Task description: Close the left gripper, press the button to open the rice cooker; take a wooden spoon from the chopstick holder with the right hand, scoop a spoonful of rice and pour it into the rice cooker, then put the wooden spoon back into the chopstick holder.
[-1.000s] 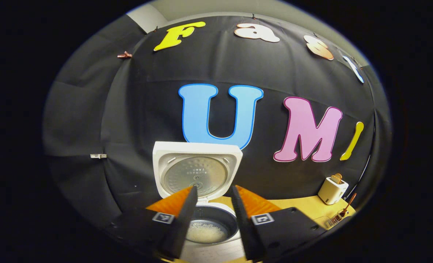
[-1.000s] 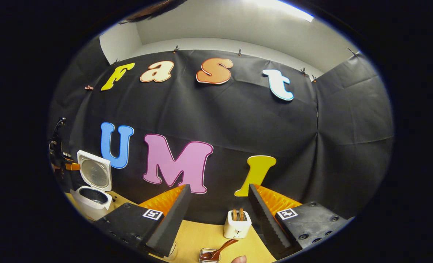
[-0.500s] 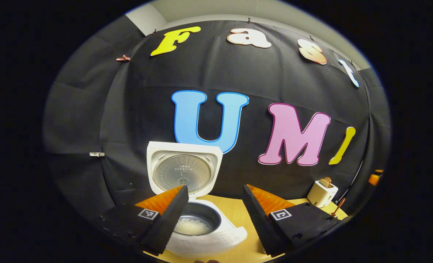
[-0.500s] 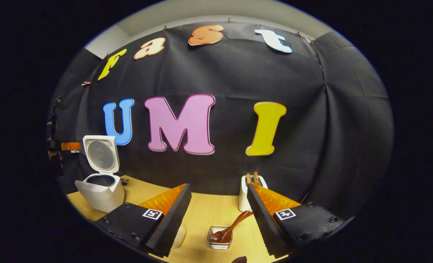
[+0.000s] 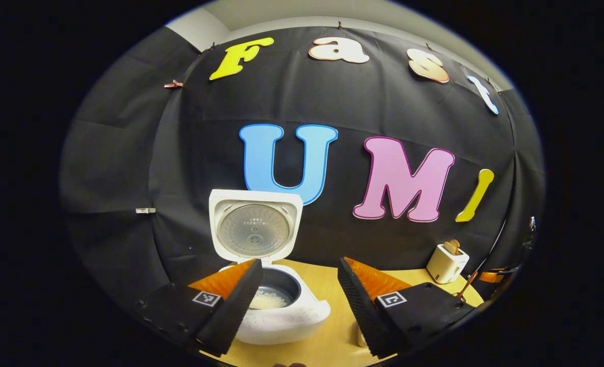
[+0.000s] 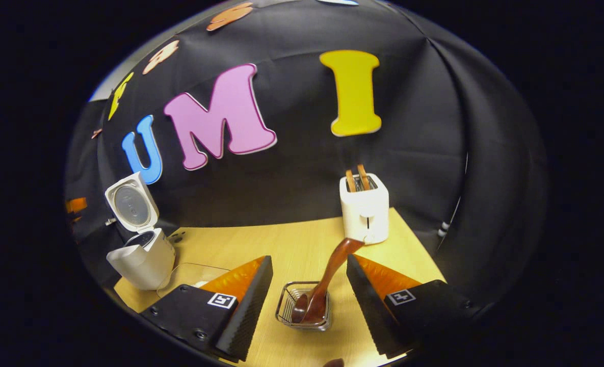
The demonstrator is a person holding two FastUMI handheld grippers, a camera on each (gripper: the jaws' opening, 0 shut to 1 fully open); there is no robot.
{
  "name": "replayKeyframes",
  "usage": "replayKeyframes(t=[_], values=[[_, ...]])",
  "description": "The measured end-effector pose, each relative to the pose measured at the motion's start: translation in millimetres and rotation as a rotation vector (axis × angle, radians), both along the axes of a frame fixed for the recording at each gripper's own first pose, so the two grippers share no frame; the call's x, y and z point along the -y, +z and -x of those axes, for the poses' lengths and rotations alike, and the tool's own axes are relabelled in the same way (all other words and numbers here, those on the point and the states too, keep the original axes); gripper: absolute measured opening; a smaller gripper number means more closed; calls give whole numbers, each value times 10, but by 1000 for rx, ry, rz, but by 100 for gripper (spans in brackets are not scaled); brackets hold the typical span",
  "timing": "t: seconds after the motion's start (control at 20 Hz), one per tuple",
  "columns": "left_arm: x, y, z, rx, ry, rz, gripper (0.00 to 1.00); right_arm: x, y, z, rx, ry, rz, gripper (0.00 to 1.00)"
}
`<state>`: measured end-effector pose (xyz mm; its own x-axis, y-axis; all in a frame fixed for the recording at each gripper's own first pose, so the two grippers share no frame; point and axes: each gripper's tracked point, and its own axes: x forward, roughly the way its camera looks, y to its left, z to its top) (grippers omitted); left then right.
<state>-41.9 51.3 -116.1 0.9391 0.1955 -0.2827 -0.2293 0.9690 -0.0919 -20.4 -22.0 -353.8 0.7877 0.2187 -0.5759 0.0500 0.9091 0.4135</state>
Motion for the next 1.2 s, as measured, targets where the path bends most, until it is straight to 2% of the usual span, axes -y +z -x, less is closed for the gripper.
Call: replayKeyframes(t=[0.3, 0.55, 0.7, 0.8, 0.85, 0.9, 1.0, 1.15, 1.2], values=[[198, -18, 293, -44, 35, -34, 95, -113, -575, -177, -87, 16, -83, 88], [301, -57, 503, -66, 82, -9, 95, -290, -840, -312, -144, 11, -165, 86], [265, -60, 638, -73, 120, 11, 95, -348, -1002, -454, -162, -7, -197, 77], [183, -47, 750, -77, 146, 7, 95, -363, -1049, -535, -167, -27, -216, 69], [137, -30, 802, -77, 161, 6, 95, -367, -1095, -563, -173, -34, -211, 53], [84, -7, 855, -76, 177, 5, 95, -391, -1143, -567, -179, -31, -210, 57], [-39, 2, 957, -76, 210, 6, 95, -451, -1281, -525, -218, -15, -195, 54], [-140, -26, 1008, -79, 231, 16, 95, -372, -1301, -520, -232, -73, -209, 23], [-148, -32, 990, -77, 229, 19, 95, -382, -1290, -542, -228, -72, -202, 22]])
